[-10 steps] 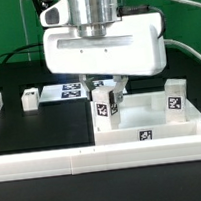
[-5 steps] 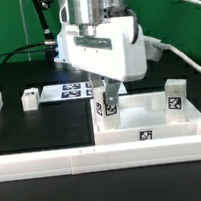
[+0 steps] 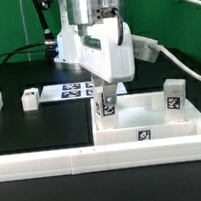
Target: Assemble square table
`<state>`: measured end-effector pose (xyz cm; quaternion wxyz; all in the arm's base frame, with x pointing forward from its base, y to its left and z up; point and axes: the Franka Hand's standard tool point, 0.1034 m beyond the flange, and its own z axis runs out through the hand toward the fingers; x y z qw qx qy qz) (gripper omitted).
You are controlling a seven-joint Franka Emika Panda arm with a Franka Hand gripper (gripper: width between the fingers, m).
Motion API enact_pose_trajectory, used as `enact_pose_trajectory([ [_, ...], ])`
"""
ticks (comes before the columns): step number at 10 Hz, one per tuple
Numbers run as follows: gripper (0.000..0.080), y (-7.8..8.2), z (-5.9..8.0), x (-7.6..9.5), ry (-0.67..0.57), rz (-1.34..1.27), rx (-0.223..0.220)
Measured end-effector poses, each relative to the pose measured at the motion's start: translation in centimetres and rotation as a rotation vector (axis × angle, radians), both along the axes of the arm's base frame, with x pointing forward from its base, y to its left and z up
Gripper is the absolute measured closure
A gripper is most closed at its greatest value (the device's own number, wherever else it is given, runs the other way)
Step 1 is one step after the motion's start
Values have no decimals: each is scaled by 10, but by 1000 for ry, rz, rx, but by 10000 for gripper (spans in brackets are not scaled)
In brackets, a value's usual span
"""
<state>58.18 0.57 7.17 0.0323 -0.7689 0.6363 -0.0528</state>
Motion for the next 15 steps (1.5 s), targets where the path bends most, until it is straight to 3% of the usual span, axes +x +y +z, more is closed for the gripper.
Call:
enact_pose_trajectory([
  [1, 277, 0, 0, 0, 1, 32, -4],
  [2, 277, 2, 0, 0, 2, 93, -12],
  [3, 179, 5, 0, 0, 4, 181, -21],
  [4, 156, 6, 0, 0, 5, 251, -29],
  [8, 150, 2, 1, 0, 11, 742, -89],
  [15, 150, 0, 2, 1, 26, 1275, -162],
])
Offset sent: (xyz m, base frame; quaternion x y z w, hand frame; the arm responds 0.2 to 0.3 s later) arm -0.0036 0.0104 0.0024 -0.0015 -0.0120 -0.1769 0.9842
